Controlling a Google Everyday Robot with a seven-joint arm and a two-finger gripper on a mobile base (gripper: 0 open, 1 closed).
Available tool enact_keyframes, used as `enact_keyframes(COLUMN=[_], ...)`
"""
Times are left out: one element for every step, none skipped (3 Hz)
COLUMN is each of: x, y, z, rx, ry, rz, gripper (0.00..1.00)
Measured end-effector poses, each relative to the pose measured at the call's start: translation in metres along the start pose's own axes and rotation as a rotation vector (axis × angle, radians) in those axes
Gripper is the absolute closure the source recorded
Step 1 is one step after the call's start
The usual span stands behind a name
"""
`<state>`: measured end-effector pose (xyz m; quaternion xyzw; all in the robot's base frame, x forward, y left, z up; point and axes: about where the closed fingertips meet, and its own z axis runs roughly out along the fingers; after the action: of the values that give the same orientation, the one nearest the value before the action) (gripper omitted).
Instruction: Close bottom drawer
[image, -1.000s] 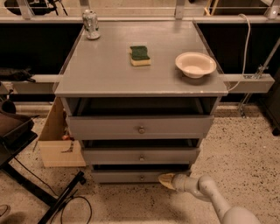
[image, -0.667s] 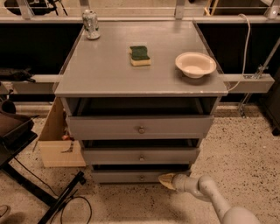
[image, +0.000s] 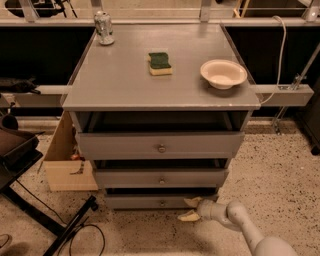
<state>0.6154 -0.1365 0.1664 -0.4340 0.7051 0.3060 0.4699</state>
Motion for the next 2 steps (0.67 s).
enact_keyframes(x=[0.0,0.002], y=[0.0,0.017], z=[0.0,-0.038], rx=[0.0,0.005], ry=[0.0,0.034], rz=[0.0,-0.029], gripper=[0.47,0.78])
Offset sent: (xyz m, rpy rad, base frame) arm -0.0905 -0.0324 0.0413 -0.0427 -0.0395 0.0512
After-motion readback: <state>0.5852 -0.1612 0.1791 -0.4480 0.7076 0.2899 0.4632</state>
